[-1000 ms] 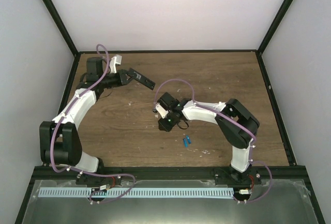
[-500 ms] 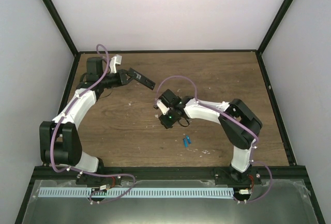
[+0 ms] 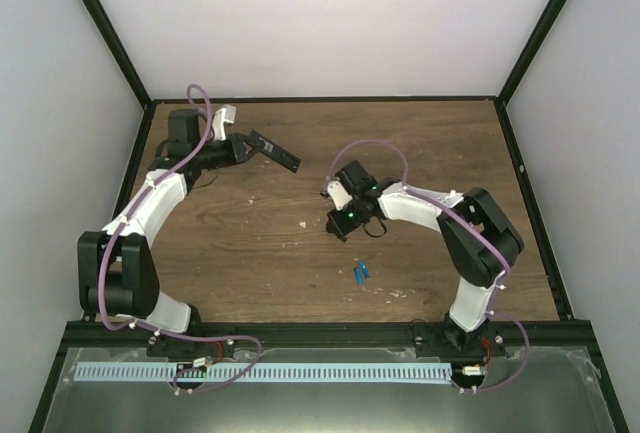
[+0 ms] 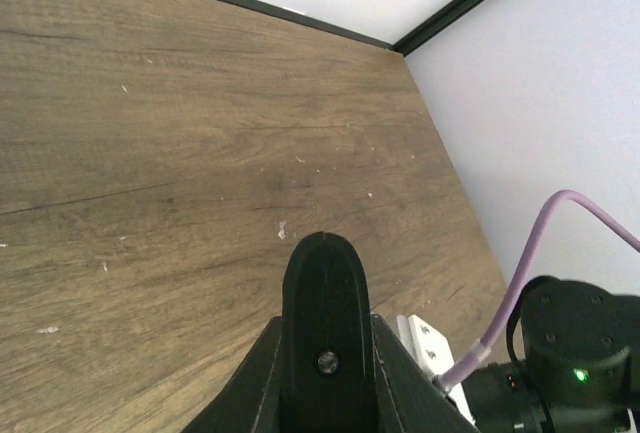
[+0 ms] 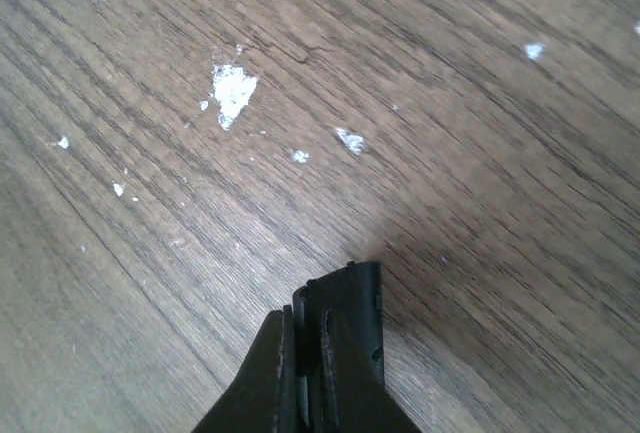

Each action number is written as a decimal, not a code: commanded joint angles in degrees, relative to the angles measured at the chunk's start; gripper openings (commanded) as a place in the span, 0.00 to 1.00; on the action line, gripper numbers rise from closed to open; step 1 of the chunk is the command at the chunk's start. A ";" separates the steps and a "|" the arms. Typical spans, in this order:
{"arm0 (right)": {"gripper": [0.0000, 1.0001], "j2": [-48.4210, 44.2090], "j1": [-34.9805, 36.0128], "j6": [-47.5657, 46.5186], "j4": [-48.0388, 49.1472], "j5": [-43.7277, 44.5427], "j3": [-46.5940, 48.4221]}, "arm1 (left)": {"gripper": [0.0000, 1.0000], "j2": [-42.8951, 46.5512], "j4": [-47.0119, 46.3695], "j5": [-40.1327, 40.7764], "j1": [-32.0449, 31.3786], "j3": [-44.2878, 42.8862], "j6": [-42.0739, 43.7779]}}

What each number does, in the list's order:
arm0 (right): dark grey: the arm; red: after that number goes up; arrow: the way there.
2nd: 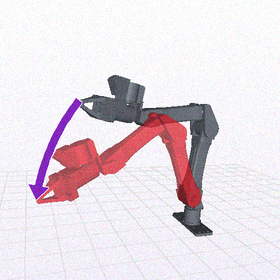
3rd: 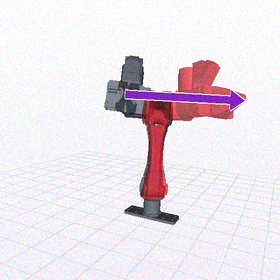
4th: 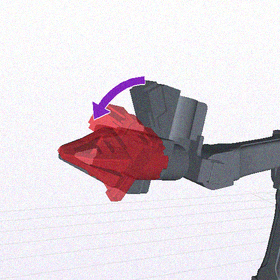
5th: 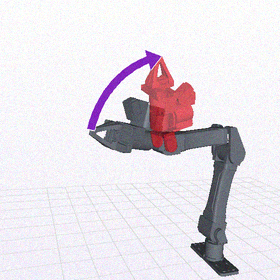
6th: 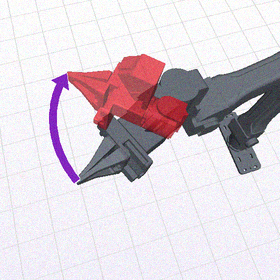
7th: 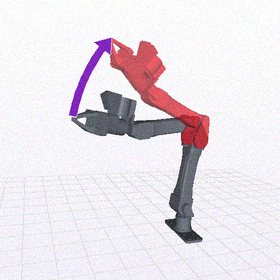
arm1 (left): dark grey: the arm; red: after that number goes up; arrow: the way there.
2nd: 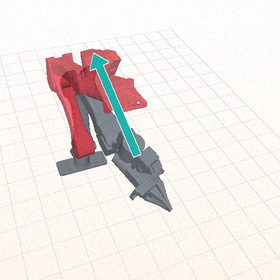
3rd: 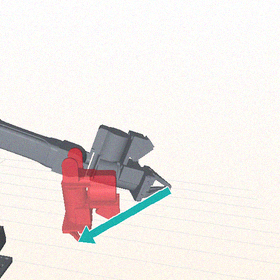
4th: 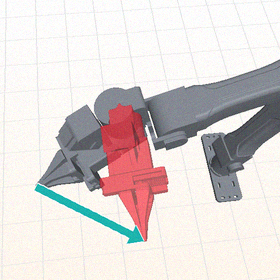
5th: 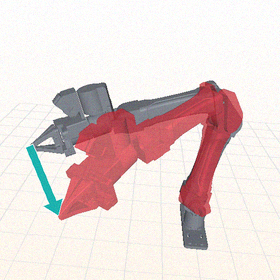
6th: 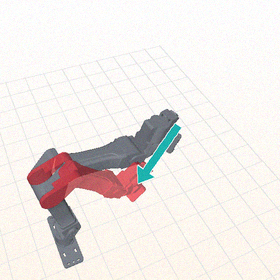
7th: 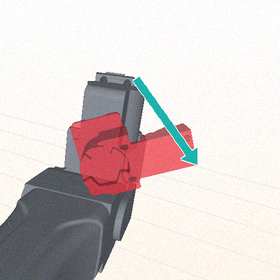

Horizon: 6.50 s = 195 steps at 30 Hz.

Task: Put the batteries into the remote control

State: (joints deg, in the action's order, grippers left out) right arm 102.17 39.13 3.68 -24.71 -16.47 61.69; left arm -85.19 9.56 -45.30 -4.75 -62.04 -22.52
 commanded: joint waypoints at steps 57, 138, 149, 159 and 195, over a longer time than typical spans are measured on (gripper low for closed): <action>0.36 -20.07 0.58 18.74 -13.57 3.25 -11.09 | 0.00 21.19 -14.90 -6.98 -0.29 30.40 -10.49; 0.03 -15.02 8.15 16.63 -10.66 5.70 -9.04 | 0.00 17.71 -12.35 -16.10 -0.74 24.78 -9.90; 0.01 -25.96 7.54 8.09 -6.99 4.95 -0.06 | 0.00 17.17 -10.46 -19.85 -0.78 25.30 -8.50; 0.01 -29.83 7.38 -4.36 1.70 -4.73 4.41 | 0.00 14.54 -8.64 -30.90 -0.81 23.25 -6.80; 0.01 -29.41 7.66 -8.48 8.29 -17.12 -2.76 | 0.00 16.40 -22.75 -35.99 -3.85 22.97 -20.69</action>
State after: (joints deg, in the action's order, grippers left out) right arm 73.80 46.59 -3.86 -16.58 -33.28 59.72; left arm -70.43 -10.83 -80.12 -8.25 -39.00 -42.33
